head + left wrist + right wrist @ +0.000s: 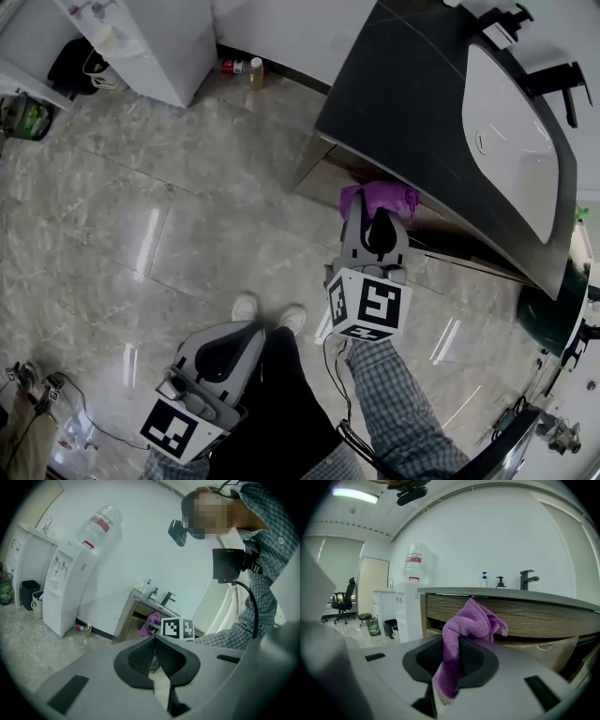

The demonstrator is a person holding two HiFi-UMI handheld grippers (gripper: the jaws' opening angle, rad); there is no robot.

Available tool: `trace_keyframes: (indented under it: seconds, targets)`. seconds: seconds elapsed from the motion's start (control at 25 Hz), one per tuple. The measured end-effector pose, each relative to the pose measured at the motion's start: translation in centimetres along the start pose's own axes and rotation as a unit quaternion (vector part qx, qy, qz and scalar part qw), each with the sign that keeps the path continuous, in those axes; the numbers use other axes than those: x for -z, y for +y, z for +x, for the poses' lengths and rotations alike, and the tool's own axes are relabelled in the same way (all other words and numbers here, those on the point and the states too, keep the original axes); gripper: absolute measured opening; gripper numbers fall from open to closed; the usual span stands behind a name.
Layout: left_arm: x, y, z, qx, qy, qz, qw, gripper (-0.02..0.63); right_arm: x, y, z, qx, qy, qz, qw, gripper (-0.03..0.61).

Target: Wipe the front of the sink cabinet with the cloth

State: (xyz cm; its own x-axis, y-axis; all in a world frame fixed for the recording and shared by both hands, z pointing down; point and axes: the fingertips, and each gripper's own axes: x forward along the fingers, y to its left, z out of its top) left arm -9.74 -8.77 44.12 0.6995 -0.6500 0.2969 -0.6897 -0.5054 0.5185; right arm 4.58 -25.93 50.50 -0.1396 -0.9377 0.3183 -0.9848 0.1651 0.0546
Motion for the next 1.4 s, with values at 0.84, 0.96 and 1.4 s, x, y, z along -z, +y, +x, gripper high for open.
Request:
trace_keyframes:
  seconds: [0.84,0.96,1.4]
  targets:
    - [0.8,1.6,-1.4,-0.025,-0.016,-0.017,0.9994,0.012,1.6,11.0,2.6,-0.172,0.015,-0.024,0.985,0.08]
    - [1.2,1.4,-1.2,-0.024,-0.012,-0.026,0.9993,0.012,3.2,10.7,2.5,-0.175,0.025,-0.037,0.984,0.08]
    - [2.6,0.3,0.8,-0.009,0.015,-0.025,0.9995,0.012,6.4,3.5,3.7,-0.096,0.039,-0.047,0.993,0.08]
